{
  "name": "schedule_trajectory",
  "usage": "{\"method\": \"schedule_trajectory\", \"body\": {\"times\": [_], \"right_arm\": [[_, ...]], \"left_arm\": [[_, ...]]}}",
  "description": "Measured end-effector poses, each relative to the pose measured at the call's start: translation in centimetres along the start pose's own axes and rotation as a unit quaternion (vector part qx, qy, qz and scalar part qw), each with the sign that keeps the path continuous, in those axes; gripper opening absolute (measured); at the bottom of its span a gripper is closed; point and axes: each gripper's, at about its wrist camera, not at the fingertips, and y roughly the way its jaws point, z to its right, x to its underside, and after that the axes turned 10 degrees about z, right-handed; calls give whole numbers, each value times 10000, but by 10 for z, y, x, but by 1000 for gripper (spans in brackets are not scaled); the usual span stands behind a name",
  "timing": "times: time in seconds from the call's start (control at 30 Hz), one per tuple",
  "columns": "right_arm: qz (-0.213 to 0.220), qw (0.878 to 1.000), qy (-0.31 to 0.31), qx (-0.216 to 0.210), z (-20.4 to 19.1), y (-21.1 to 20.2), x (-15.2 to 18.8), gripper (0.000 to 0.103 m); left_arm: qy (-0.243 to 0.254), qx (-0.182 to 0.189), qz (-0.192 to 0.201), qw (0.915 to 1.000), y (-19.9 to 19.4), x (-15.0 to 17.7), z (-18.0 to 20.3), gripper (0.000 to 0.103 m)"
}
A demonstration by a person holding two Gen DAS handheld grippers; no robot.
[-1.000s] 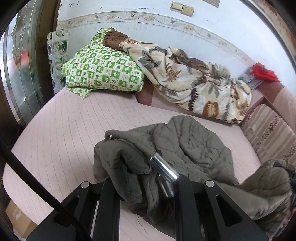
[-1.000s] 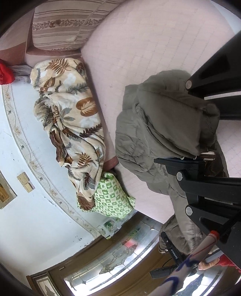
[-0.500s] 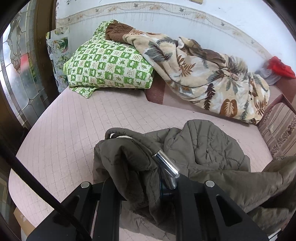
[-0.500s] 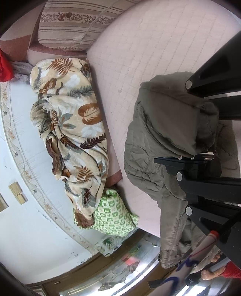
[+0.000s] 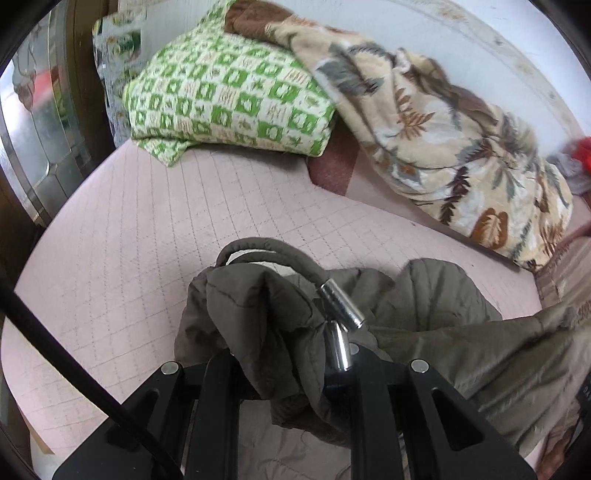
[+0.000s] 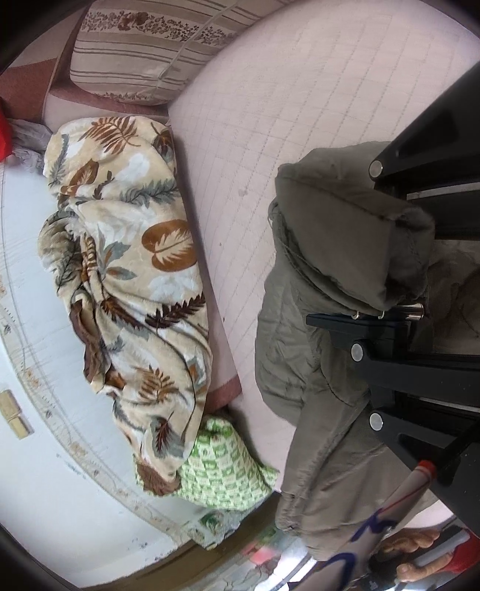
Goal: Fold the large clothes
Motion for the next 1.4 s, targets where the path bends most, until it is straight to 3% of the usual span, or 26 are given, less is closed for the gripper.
{"method": "schedule_trajectory", "body": {"times": [0.47,0.73,0.87,0.97,1.03,1.13,1.27,1.3,1.4], "right_arm": [[-420,9977,102,522,23,118,-6,20],[-323,9955,-119,879,18,149,8,22],[-340,9943,-230,980,14,148,7,23],[-220,9930,-430,1082,6,129,6,26],[-88,9918,-584,1135,1,112,7,30],[147,9895,-795,1198,-8,85,7,41],[732,9782,-1206,1521,-20,47,8,96],[1003,9728,-1378,1569,-24,32,8,96],[1292,9596,-1827,1703,-39,2,9,96]], "left_arm": [[79,-524,-430,9977,115,4,16,20],[133,-627,-390,9972,135,15,22,22],[-110,-279,-366,9989,113,6,11,33],[-244,-124,-131,9995,80,2,1,55],[-273,-143,123,9994,56,0,-4,66],[-188,-81,399,9990,18,-1,-7,67],[-80,3,580,9983,-17,3,-9,67],[-49,12,615,9981,-25,5,-9,68],[16,93,691,9976,-46,14,-8,68]]}}
